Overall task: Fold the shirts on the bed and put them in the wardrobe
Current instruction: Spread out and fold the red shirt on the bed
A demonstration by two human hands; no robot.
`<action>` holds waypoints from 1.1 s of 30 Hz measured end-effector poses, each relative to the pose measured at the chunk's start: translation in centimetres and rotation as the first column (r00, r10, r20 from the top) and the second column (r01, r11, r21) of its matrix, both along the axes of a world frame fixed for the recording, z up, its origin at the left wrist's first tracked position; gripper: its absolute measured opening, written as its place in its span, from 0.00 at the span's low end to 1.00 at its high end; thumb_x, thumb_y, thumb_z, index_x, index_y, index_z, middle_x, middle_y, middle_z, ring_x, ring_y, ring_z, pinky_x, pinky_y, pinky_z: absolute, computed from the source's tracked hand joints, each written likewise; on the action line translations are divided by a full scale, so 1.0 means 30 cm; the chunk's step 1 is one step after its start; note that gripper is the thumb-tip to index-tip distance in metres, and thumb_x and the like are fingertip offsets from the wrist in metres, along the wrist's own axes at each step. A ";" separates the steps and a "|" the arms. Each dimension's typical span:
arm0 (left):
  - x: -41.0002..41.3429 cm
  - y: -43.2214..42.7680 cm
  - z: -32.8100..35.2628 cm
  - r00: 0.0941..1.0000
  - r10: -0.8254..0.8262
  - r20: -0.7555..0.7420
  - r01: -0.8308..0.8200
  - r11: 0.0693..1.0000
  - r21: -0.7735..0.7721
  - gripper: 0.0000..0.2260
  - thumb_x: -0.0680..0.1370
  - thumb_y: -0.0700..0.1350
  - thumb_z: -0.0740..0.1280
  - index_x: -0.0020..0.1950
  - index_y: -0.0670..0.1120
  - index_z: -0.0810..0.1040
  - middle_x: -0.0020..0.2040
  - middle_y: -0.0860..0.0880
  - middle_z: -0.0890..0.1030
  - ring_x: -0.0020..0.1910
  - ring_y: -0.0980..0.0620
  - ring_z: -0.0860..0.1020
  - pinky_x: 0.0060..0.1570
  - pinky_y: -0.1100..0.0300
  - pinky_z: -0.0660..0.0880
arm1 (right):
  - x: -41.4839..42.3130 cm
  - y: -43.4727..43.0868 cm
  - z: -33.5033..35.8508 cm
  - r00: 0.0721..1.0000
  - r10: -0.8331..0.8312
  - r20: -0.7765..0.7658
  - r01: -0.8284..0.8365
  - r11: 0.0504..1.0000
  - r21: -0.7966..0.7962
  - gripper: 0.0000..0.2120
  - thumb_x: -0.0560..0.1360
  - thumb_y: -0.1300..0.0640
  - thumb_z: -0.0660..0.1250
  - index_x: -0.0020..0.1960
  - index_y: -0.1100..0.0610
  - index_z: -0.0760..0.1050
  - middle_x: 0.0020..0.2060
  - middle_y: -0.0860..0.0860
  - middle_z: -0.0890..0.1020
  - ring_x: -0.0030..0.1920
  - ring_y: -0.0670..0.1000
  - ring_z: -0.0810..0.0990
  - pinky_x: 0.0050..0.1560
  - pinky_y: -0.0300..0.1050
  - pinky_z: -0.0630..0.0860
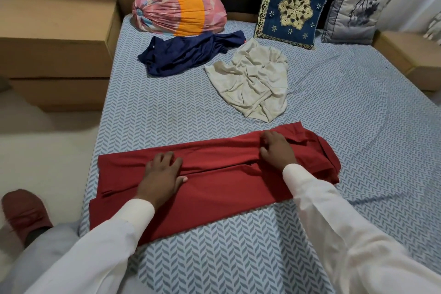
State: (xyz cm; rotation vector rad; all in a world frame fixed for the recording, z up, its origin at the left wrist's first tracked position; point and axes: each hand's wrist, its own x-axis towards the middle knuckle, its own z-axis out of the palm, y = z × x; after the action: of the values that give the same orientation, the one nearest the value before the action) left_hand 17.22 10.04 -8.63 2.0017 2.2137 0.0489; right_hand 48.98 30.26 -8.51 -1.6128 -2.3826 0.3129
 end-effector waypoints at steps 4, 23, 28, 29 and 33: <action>-0.044 -0.074 -0.017 0.993 -0.073 -0.089 0.087 0.982 0.168 0.15 0.72 0.50 0.65 0.56 0.47 0.78 0.52 0.45 0.77 0.49 0.42 0.73 0.43 0.49 0.72 | -0.022 -0.090 -0.004 0.992 0.127 -0.026 -0.125 0.990 0.065 0.22 0.63 0.49 0.71 0.57 0.51 0.75 0.49 0.51 0.76 0.50 0.55 0.75 0.52 0.50 0.74; -0.364 -0.314 0.031 0.997 0.075 -0.020 -0.073 0.993 0.090 0.07 0.72 0.44 0.67 0.49 0.47 0.80 0.45 0.48 0.79 0.46 0.43 0.77 0.35 0.53 0.77 | -0.108 -0.134 0.035 0.986 -0.010 0.165 0.034 0.989 -0.144 0.05 0.71 0.53 0.71 0.46 0.51 0.79 0.49 0.55 0.80 0.52 0.59 0.80 0.46 0.49 0.75; -0.401 -0.338 0.075 0.993 0.108 -0.052 -0.098 0.981 0.170 0.03 0.72 0.44 0.66 0.41 0.46 0.79 0.37 0.48 0.79 0.39 0.43 0.77 0.32 0.54 0.73 | -0.112 -0.164 0.055 0.993 -0.087 0.077 0.095 0.991 -0.096 0.05 0.70 0.55 0.70 0.45 0.52 0.76 0.46 0.54 0.81 0.49 0.59 0.80 0.45 0.49 0.75; -0.413 -0.345 0.077 0.993 0.094 -0.071 -0.079 0.978 0.195 0.01 0.70 0.42 0.68 0.40 0.46 0.79 0.36 0.48 0.79 0.38 0.43 0.77 0.32 0.54 0.72 | -0.104 -0.168 0.051 0.994 -0.068 0.088 0.078 0.990 -0.116 0.06 0.69 0.55 0.71 0.44 0.51 0.75 0.45 0.53 0.80 0.49 0.59 0.79 0.45 0.49 0.74; -0.434 -0.367 0.060 0.988 0.000 -0.154 0.029 0.981 0.189 0.02 0.66 0.41 0.70 0.37 0.46 0.79 0.33 0.48 0.78 0.36 0.42 0.76 0.34 0.53 0.71 | -0.084 -0.163 0.029 0.992 0.010 0.128 0.019 0.975 -0.223 0.08 0.68 0.55 0.70 0.39 0.50 0.71 0.43 0.51 0.72 0.52 0.61 0.76 0.51 0.52 0.75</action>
State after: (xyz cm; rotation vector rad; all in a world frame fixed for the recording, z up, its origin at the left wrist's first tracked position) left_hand 4.19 -0.97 -6.84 2.1890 2.3694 0.1143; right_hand 46.45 25.36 -7.64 -1.7848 -2.5159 0.5081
